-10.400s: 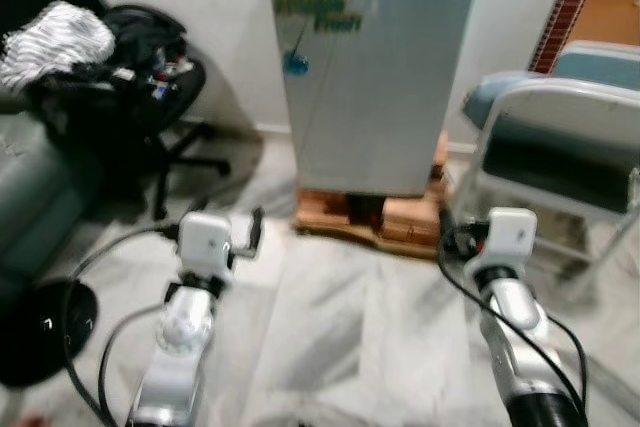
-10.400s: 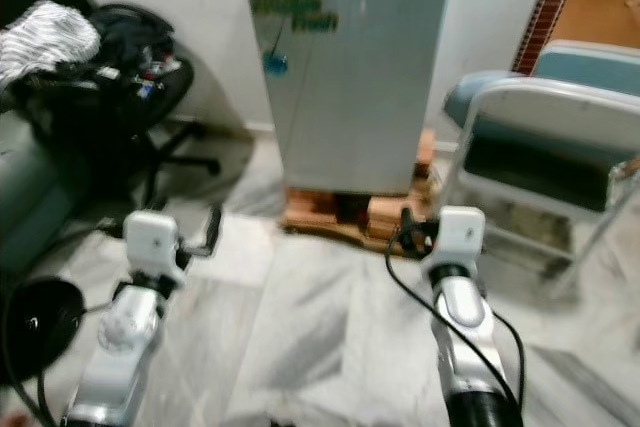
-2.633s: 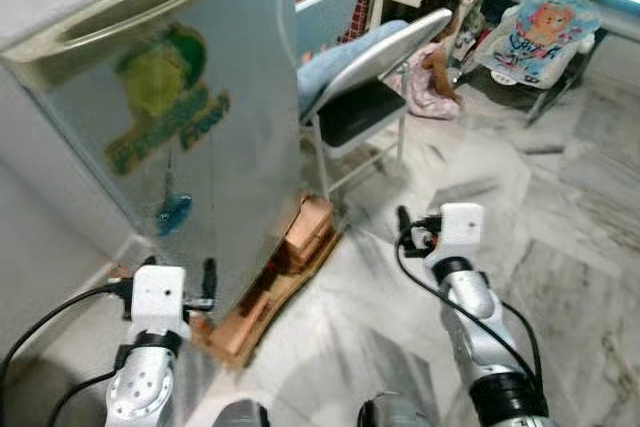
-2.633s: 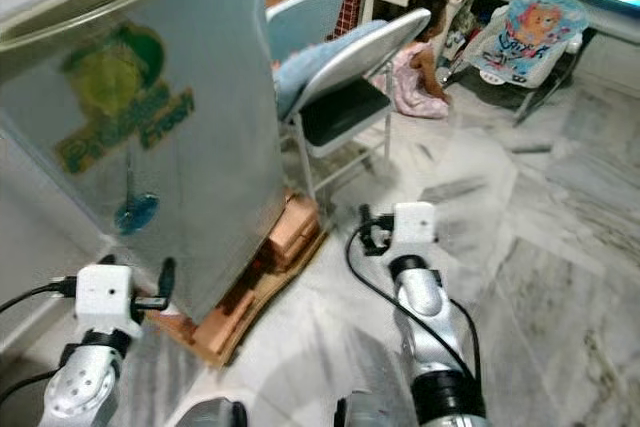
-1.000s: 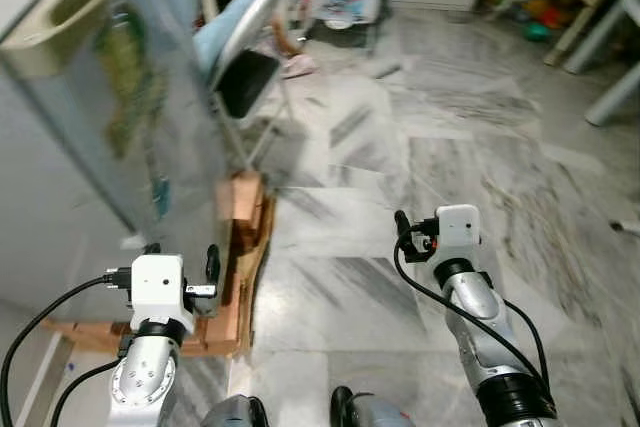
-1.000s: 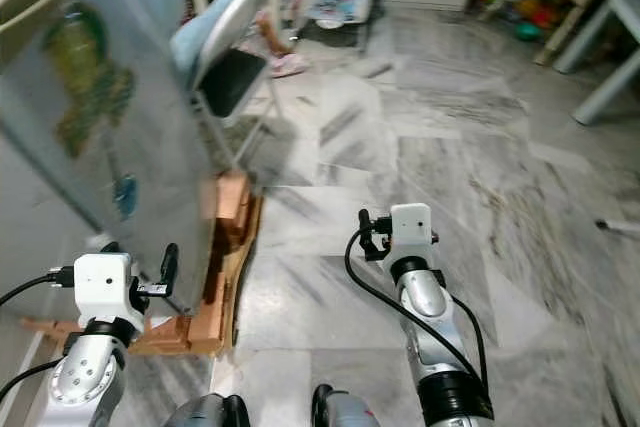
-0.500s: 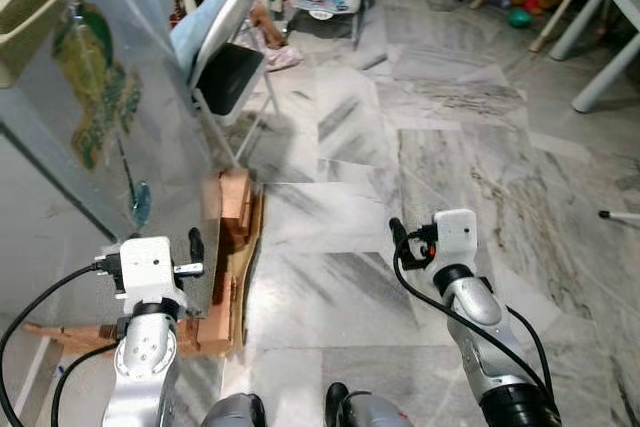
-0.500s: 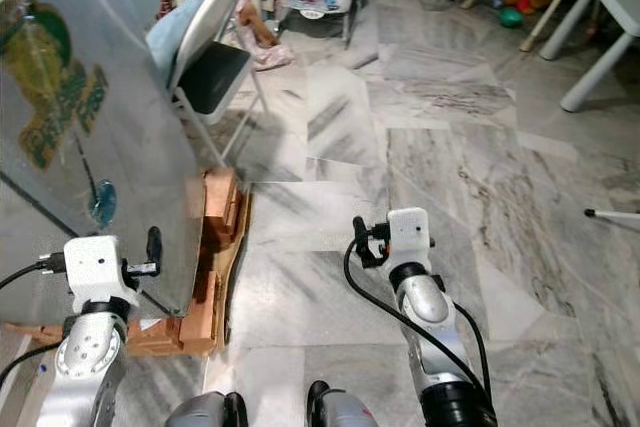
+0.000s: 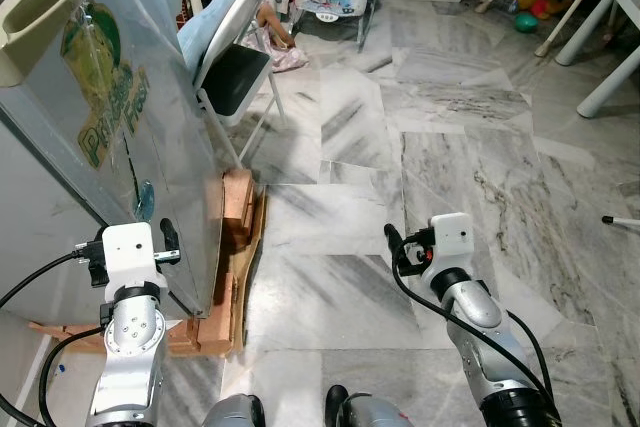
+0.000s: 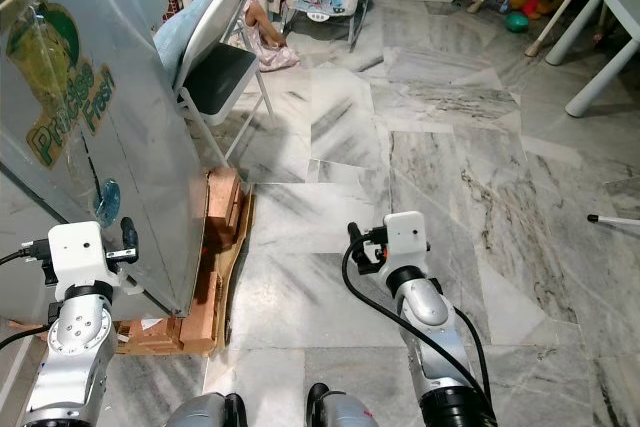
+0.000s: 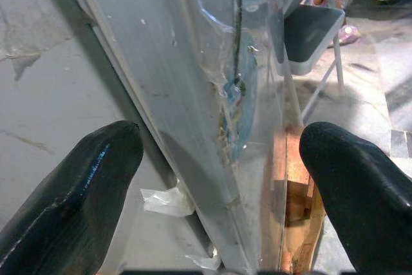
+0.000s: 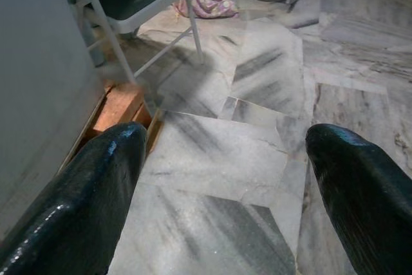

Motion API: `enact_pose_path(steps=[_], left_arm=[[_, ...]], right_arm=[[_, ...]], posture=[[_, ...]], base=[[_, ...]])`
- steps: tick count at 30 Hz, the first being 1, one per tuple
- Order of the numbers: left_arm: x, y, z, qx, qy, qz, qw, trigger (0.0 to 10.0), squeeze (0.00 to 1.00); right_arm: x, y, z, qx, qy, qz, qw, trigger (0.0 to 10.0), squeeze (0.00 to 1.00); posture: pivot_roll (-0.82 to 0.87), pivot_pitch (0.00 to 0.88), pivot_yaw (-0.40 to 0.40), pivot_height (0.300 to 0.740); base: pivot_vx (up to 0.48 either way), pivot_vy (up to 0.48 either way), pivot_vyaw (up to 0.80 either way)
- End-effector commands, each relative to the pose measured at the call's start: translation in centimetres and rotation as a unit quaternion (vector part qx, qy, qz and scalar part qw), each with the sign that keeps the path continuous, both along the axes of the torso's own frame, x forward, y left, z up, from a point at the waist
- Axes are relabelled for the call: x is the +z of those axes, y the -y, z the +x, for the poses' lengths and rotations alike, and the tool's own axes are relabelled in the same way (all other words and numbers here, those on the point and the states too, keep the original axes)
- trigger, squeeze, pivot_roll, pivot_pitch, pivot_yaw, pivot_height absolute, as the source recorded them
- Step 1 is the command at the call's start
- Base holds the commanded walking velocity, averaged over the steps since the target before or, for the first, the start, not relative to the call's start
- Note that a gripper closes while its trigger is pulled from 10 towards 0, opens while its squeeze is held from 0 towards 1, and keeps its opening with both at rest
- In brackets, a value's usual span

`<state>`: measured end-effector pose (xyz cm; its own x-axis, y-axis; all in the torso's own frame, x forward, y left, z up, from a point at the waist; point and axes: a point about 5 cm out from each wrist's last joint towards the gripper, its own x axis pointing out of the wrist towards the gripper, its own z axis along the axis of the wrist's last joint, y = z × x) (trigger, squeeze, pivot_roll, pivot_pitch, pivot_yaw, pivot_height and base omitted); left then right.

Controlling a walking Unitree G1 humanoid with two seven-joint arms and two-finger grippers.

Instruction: Restocking fridge

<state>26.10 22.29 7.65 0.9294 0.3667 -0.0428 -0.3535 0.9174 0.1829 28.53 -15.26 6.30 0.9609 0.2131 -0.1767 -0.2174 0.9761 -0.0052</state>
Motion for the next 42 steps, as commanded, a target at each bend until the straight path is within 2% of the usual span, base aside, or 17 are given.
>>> enact_pose_path(steps=[1,10,17,23,24,27,32,42], left_arm=[[-0.2,-0.1,0.1,-0.001,0.001,0.000,1.000,10.0,0.00],[-0.4,0.1,0.8,-0.001,0.002,0.005,1.000,10.0,0.00],[-0.4,-0.4,0.8,0.016,0.007,0.017,1.000,10.0,0.00],[-0.5,-0.8,0.9,0.019,0.006,0.015,1.000,10.0,0.00],[-0.5,-0.7,1.0,0.018,0.007,0.014,1.000,10.0,0.00],[-0.5,-0.3,1.3,0.011,0.011,0.010,1.000,10.0,0.00],[-0.5,0.4,1.3,-0.001,0.013,0.004,1.000,10.0,0.00],[-0.7,1.2,1.5,-0.048,0.013,-0.026,0.998,10.0,0.00]], right_arm=[[0.1,0.1,-0.2,0.001,-0.001,0.000,1.000,10.0,0.00],[0.4,0.2,-0.1,0.009,0.002,-0.001,1.000,10.0,0.00],[0.3,0.2,-0.1,0.008,0.000,-0.006,1.000,10.0,0.00],[0.6,-0.1,-0.2,0.018,0.011,-0.010,1.000,10.0,0.00],[0.6,-0.2,-0.2,0.039,0.009,-0.019,0.999,10.0,0.00],[1.0,-0.2,-0.1,0.052,0.026,-0.040,0.997,10.0,0.00],[0.9,-0.1,-0.1,0.038,0.022,-0.030,0.999,10.0,0.00],[0.6,0.0,-0.2,0.030,0.014,-0.018,0.999,10.0,0.00]], posture=[[0.00,0.163,-0.041,0.740],[-0.01,0.156,-0.046,0.740],[-0.01,0.158,-0.045,0.740],[-0.01,0.158,-0.045,0.740],[-0.01,0.158,-0.045,0.740],[-0.01,0.158,-0.045,0.740],[-0.01,0.160,-0.049,0.740],[-0.01,0.160,-0.047,0.740]], base=[[0.000,0.000,0.00],[0.000,0.000,0.00],[0.000,0.000,0.00],[0.000,0.000,0.00],[0.000,0.000,0.00],[0.000,0.000,0.80],[0.000,0.000,0.79],[0.000,0.000,0.00]])
